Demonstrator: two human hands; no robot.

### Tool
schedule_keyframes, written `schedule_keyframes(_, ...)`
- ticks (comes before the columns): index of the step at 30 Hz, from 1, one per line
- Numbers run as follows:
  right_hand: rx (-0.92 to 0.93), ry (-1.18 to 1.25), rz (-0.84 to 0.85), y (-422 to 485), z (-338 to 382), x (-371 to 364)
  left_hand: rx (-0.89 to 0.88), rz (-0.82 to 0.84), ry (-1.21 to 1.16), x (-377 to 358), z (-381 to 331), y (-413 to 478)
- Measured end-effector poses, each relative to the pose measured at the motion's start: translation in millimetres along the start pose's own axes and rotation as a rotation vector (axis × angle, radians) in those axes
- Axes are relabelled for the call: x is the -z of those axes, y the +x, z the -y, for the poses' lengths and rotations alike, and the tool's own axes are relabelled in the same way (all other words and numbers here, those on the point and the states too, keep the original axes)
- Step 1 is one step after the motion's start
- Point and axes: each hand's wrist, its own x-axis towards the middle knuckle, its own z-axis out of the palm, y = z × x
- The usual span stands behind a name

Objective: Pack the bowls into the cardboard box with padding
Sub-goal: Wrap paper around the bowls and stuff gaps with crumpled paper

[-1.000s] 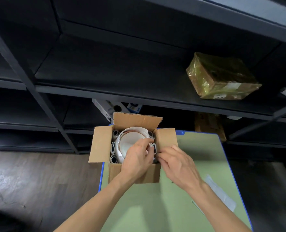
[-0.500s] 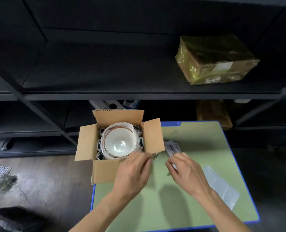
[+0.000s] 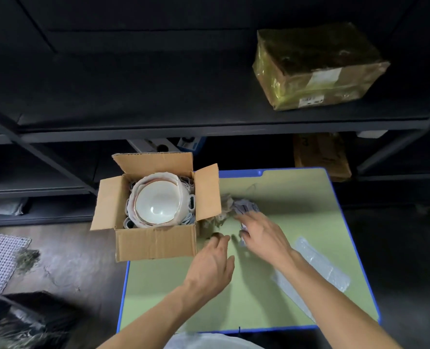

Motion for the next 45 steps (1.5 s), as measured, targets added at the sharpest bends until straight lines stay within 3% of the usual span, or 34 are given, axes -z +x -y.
schedule_keyframes(5, 0.126, -0.142, 0.029, 45.3, 4.4, -10.0, 0.186, 0.050, 0.139, -13.0, -2.8, 3.0)
schedule_keyframes(10, 0.075, -0.371, 0.088, 63.4, 10.9, -28.0, 0.254, -0.009, -0.027, -20.4, 0.4, -12.1)
schedule_keyframes(13, 0.124, -0.360, 0.093, 58.6, 5.2, -40.5, 0.309, 0.033, 0.043, -23.7, 8.3, -17.3)
schedule_keyframes(20, 0.217, -0.113, -0.051, 35.9, -1.6, -40.8, 0.329, 0.007, -0.050, -23.4, 5.5, -17.5)
schedule_keyframes(25, 0.066, 0.374, -0.022, -5.5, 12.1, -9.5, 0.229, -0.120, -0.268, -22.7, 2.7, -21.4)
schedule_keyframes(29, 0.013, 0.555, -0.006, -35.7, 16.8, 4.1, 0.128, -0.225, -0.448, -16.0, -12.0, -23.1)
schedule_keyframes(37, 0.120, 0.386, -0.047, -55.7, 1.0, 30.7, 0.086, -0.374, -0.567, 5.1, -14.5, -33.6)
schedule_keyframes(41, 0.056, 0.496, 0.096, -52.9, 16.7, 50.0, 0.049, -0.386, -0.615, 21.4, -20.0, -41.8)
schedule_keyframes(45, 0.082, 0.593, -0.033, -51.1, 35.7, 59.6, 0.054, -0.387, -0.666, 38.1, -17.7, -46.8)
